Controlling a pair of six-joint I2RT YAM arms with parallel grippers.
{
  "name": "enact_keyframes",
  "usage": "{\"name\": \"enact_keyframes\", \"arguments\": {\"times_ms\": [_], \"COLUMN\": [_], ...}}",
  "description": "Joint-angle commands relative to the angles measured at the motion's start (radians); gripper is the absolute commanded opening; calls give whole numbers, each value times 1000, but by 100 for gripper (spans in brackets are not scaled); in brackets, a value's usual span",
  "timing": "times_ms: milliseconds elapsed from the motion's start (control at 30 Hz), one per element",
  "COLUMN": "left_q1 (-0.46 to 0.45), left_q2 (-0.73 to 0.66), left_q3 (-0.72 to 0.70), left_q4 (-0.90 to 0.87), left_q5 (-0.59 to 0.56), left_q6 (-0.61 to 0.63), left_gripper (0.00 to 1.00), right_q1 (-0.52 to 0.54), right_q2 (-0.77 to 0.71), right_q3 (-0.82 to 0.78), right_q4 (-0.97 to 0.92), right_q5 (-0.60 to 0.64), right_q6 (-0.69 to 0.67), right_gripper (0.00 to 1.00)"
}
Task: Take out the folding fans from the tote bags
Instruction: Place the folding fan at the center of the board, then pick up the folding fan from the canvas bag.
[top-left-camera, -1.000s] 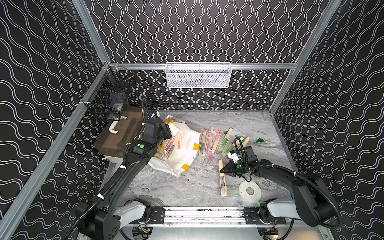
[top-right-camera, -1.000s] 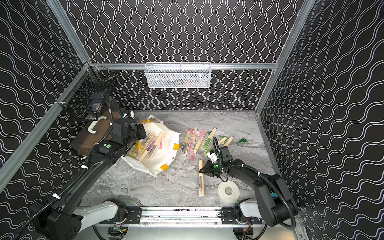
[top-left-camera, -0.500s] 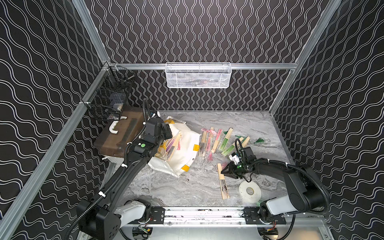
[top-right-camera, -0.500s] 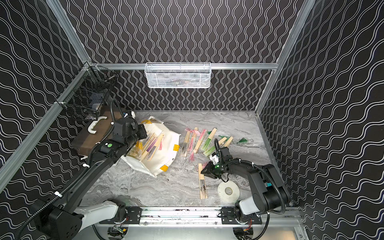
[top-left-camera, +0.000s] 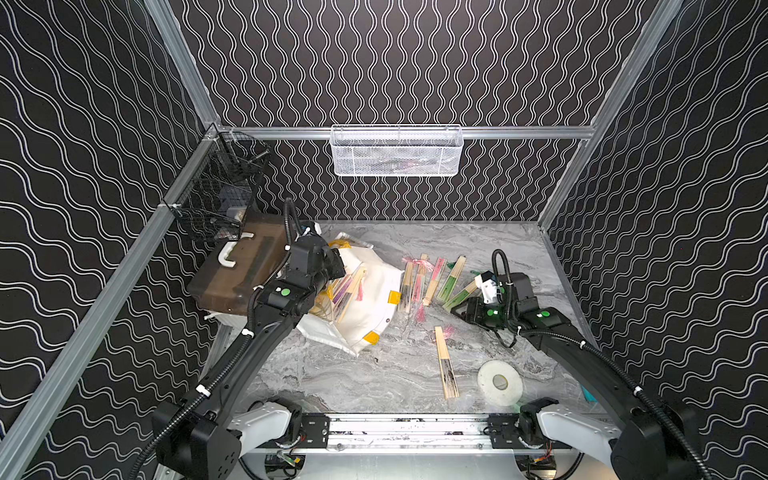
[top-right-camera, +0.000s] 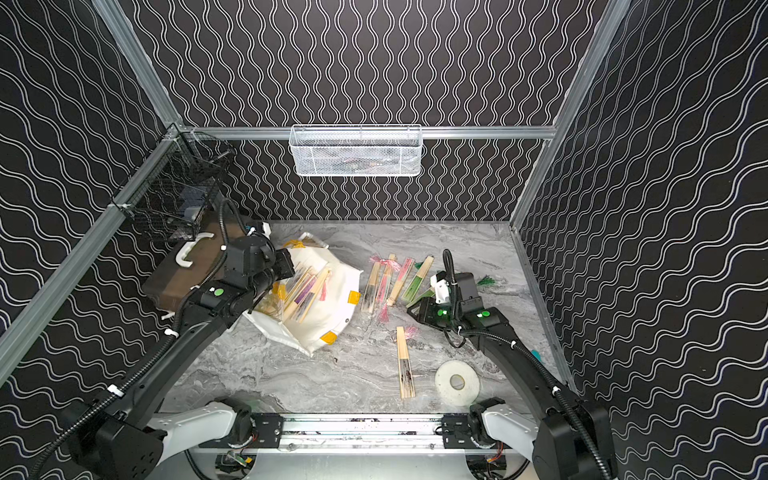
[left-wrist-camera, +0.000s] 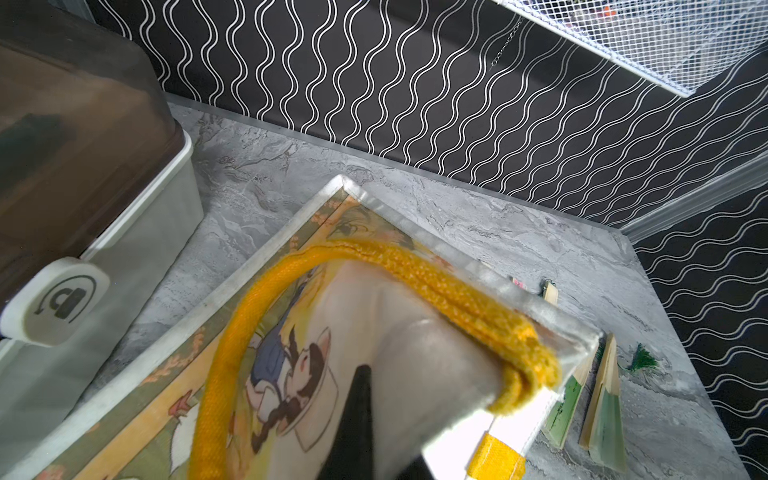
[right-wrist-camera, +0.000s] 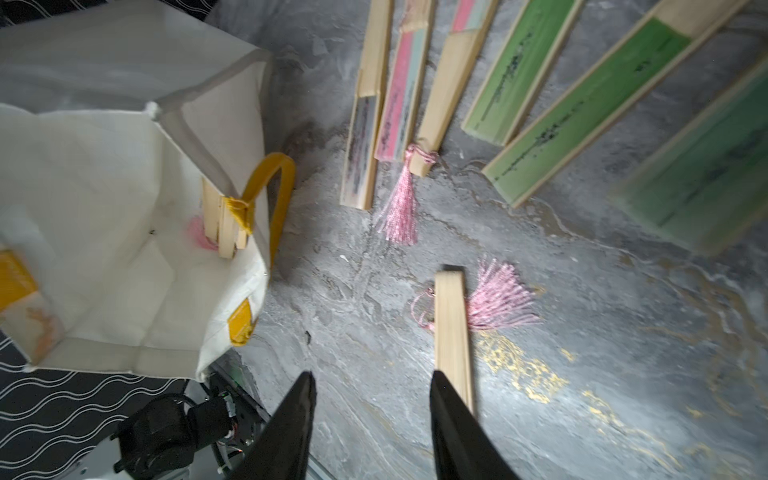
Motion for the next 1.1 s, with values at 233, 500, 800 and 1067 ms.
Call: {"name": "enact_keyframes", "arguments": {"times_ms": [233,500,800,1067], "left_q1": [2,1,-2,-3], "left_q2": [42,49,50,49], "left_q3": [-30,-67,-68,-65], "left_q4": [166,211,224,225], "left_q5": [37,14,-1,2], "left_q6": [-53,-77,-85,-96], "left_gripper": [0,0,0,0], "right_q1": [342,439,530,564], "right_q2": [292,605,819,1010], "right_q3": [210,347,414,531], "right_q4": [355,528,700,720], "right_q5": [84,116,180,197], "right_q6": [23,107,228,292], "right_gripper": [44,42,40,38]}}
